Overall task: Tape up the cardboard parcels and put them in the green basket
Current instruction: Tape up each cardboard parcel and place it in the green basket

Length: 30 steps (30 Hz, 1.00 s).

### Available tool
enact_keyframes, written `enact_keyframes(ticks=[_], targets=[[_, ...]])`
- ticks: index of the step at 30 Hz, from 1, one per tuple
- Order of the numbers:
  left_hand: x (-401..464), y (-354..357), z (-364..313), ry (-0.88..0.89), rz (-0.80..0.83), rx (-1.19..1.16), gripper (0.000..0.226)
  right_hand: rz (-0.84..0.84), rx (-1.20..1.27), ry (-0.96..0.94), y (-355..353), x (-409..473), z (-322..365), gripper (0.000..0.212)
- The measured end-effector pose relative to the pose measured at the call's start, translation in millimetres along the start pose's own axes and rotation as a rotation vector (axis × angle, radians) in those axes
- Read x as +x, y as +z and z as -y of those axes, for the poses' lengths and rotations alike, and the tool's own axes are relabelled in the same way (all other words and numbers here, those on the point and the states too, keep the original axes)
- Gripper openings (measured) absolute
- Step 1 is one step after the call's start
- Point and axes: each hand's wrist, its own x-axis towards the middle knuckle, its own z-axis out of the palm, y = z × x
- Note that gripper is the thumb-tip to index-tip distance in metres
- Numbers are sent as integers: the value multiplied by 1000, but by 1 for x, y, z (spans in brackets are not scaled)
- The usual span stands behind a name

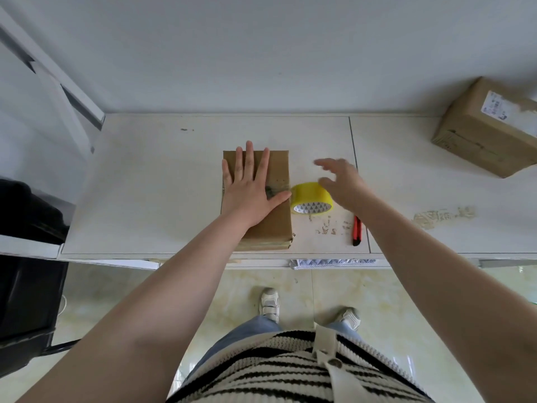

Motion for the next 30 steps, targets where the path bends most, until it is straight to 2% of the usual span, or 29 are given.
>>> enact_keyframes(ticks=[2, 4, 6, 10, 15, 20, 24, 26, 28, 30], targets=[[0, 1, 0, -1, -7, -3, 100, 226, -92, -117, 3, 7, 25, 44], [0, 2, 0, -2, -8, -6, 100, 397, -163, -86, 6, 10, 35, 45], [1, 2, 0, -1, -5, 6, 100, 466, -176, -62, 5, 11, 34, 43], [2, 3, 1, -4, -21, 0, 100, 482, -88, -42, -10, 10, 25, 45], [2, 4, 1, 3, -27, -2, 100, 468, 18, -15, -14, 6, 24, 38], [1, 2, 2, 10, -11, -21, 92, 347, 85, -37, -8, -1, 18, 10], [-1, -2, 0, 16, 4, 8, 83, 335, 170, 49, -19, -19, 2, 14], [-4, -7, -5, 0, 17, 55, 82, 240, 326, 118, -26, -32, -5, 15], [-7, -15, -14, 29, -65, 96, 79, 90, 503, 162, -28, -44, -5, 17], [-13, -24, -30, 129, -204, -92, 68, 7, 599, 148, -28, -54, 2, 19]])
